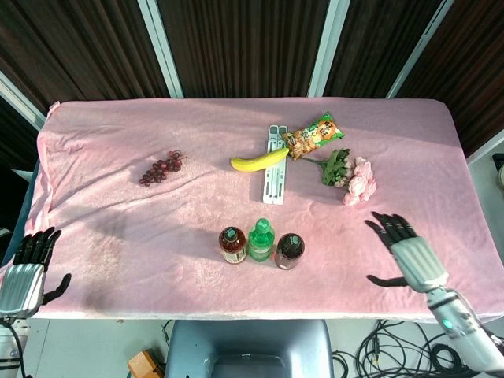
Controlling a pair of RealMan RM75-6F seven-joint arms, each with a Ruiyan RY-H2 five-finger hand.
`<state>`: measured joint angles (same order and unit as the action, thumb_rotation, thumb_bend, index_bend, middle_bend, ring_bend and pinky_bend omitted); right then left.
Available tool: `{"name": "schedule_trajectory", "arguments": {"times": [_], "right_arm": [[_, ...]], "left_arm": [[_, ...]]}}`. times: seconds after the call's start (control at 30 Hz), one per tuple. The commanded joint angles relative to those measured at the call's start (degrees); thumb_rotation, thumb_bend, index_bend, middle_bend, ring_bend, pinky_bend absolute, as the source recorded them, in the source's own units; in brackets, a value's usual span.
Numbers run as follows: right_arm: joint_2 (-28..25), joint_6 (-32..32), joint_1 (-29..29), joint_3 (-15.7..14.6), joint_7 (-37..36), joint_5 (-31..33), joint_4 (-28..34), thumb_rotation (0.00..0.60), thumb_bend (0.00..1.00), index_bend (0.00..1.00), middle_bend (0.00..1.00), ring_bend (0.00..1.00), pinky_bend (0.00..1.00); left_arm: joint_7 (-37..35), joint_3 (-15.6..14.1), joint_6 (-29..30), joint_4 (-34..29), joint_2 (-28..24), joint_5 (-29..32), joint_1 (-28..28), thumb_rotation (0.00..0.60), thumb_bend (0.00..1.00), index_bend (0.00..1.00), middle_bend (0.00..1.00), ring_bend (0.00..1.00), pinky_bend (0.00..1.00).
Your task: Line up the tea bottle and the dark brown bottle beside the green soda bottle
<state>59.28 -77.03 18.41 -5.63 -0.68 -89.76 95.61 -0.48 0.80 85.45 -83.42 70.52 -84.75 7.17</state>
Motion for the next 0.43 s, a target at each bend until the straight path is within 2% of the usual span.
{"name": "schedule_trajectory", "arguments": {"times": [0.03, 0.13, 0.23, 0.43], "right_arm": [[-1.0, -13.1, -12.4, -2.7, 7.2, 5.2, 1.0, 0.600, 0.25, 0.00, 0.00, 0.00, 0.04], [2.1, -16.5, -16.1, -1.7, 4.3, 6.8, -3.7, 0.600, 0.25, 0.00, 0.00, 0.00, 0.01], [2.6, -15.6, -16.6, -1.0, 3.1, 6.9, -5.9, 0.600, 0.25, 0.00, 0.00, 0.00, 0.01], [2.2, -15.7, -17.4, -0.5, 0.8, 4.7, -7.0, 0.600, 0.25, 0.00, 0.00, 0.00, 0.00]], "left_arm": [[2.6, -1.5, 1.5, -2.8, -1.9, -0.8, -1.9, 0.600, 0.33, 0.00, 0.04, 0.00, 0.00], [4.6, -3.5, 1.9, -4.2, -2.7, -3.5, -2.5, 0.600, 0.33, 0.00, 0.04, 0.00, 0.00], [5.9, -5.2, 1.8, -5.6, -3.6, -6.4, -2.8, 0.600, 0.33, 0.00, 0.06, 0.00, 0.00], [7.6, -5.2, 0.3, -6.1, -3.3, -6.5, -2.4, 0.600, 0.33, 0.00, 0.07, 0.00, 0.00]]}}
